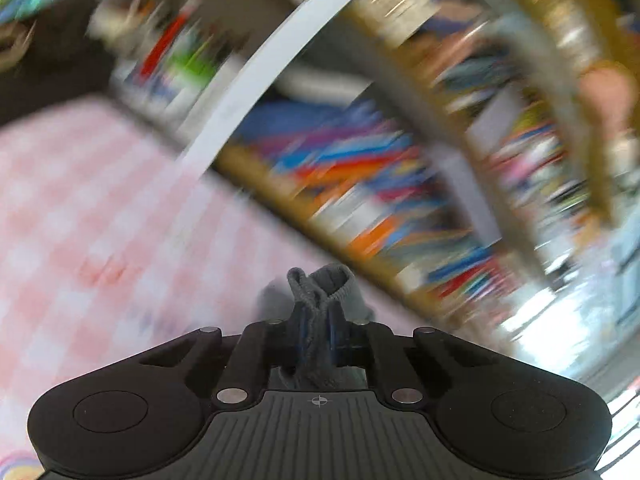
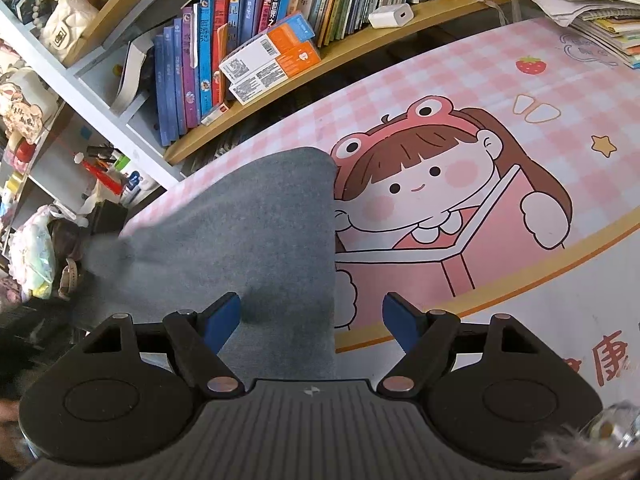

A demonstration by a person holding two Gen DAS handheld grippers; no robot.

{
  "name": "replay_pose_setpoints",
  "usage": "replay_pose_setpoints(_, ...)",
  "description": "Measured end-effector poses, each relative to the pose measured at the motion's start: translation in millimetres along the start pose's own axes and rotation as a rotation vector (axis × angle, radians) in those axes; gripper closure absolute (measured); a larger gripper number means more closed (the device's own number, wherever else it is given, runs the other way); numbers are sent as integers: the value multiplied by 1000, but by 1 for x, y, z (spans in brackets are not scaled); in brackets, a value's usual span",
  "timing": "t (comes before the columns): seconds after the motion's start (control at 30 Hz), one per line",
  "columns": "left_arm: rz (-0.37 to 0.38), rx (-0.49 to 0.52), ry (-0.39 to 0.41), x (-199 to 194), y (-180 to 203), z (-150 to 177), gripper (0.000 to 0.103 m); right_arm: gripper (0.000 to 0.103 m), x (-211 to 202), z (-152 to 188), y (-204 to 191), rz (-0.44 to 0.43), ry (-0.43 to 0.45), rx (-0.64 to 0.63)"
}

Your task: Fold clothes

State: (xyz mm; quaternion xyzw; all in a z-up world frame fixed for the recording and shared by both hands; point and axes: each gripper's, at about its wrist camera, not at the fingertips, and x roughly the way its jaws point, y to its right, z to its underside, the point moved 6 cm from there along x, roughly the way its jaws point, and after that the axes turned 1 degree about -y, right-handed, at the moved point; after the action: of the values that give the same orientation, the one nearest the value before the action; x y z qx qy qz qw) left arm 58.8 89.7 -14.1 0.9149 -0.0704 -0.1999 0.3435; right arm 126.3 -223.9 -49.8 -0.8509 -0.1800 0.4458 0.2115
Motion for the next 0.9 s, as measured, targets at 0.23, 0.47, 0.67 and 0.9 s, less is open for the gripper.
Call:
replay_pose_setpoints(0.23, -217, -112, -175, 28, -62, 38, 93, 26, 3, 1, -3, -8, -12, -11)
replay_pose_setpoints(0.47, -237, -102, -160, 20, -57, 27, 72, 26, 3, 1, -2, -7, -8, -5)
replay_pose_setpoints(0.67, -178, -152, -122, -7, -52, 23, 36, 26, 2, 0, -4, -16, -5, -6)
replay_pose_setpoints(0.9, -135, -204, -261, 0, -47, 52, 32, 26, 10, 3, -11, -63, -38, -1)
